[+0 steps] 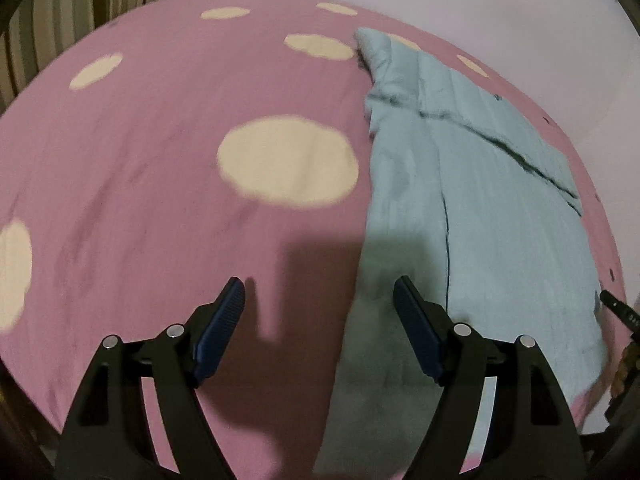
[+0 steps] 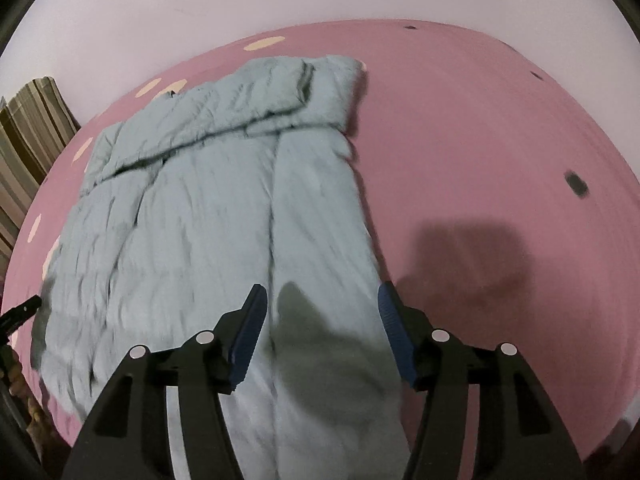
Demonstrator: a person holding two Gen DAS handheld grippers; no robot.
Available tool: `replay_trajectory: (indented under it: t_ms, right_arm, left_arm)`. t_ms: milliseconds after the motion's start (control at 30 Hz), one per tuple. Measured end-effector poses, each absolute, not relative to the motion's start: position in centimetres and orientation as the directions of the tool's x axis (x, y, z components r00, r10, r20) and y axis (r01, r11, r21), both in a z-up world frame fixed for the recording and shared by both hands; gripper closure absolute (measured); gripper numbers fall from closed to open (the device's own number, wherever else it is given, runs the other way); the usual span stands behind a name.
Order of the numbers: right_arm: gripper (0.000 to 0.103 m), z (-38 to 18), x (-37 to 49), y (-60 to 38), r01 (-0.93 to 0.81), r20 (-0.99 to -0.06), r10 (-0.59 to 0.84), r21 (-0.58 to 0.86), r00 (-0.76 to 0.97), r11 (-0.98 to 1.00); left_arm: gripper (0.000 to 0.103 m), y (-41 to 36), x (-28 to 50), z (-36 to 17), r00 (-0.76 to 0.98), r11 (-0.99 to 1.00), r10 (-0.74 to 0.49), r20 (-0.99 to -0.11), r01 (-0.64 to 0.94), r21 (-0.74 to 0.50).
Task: Fold large clothes
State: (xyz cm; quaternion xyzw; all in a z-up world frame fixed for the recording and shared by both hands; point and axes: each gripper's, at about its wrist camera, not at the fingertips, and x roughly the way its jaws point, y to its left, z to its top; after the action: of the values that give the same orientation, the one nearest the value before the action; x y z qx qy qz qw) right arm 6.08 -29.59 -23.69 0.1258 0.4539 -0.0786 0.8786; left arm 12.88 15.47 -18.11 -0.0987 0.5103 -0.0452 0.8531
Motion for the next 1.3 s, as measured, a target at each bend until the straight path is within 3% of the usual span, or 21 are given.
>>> replay_trajectory:
  t_ms: [500, 600, 833, 1033, 1167, 1300]
  right_arm:
    - [0.038, -26.7, 0.7, -29.6, 0.275, -0.831, 0.04, 0.228, 0.555, 0.934]
    - [0.04, -26.8, 0.5, -29.2, 0.269, -0.831, 0.031, 0.214, 0.556, 0.939]
    - [0.069, -26.8, -0.1, -28.6, 0.238, -0.831, 0.046, 0.211, 0.555, 0.948]
    - [0.088, -26.8, -0.6, -28.4, 0.223, -0.82, 0.09, 0.257, 0.565, 0.94]
    - [0.094, -26.4, -1.0, -28.3, 0.219, -0.804, 0.111, 0.288, 0.585, 0.932]
    - [0.096, -25.4, -1.6, -28.3, 0.218, -0.78, 0.118, 0.312, 0.615, 0.925]
  left_arm:
    - [0.027, 14.6, 8.5, -18.9, 0.466, 0.958, -0.281, -0.839, 0.076, -0.278]
    - [0.035, 14.2, 8.5, -18.8, 0.461, 0.957, -0.287, -0.84, 0.094, -0.276]
    - [0.047, 13.4, 7.6, -18.7, 0.45, 0.953, -0.303, -0.84, 0.127, -0.276]
    - [0.077, 12.6, 7.4, -18.7, 0.43, 0.945, -0.328, -0.841, 0.167, -0.283]
    - [0.095, 12.9, 7.4, -18.4, 0.434, 0.944, -0.331, -0.838, 0.147, -0.296]
    - [0.098, 12.5, 7.3, -16.7, 0.481, 0.947, -0.321, -0.816, 0.15, -0.284]
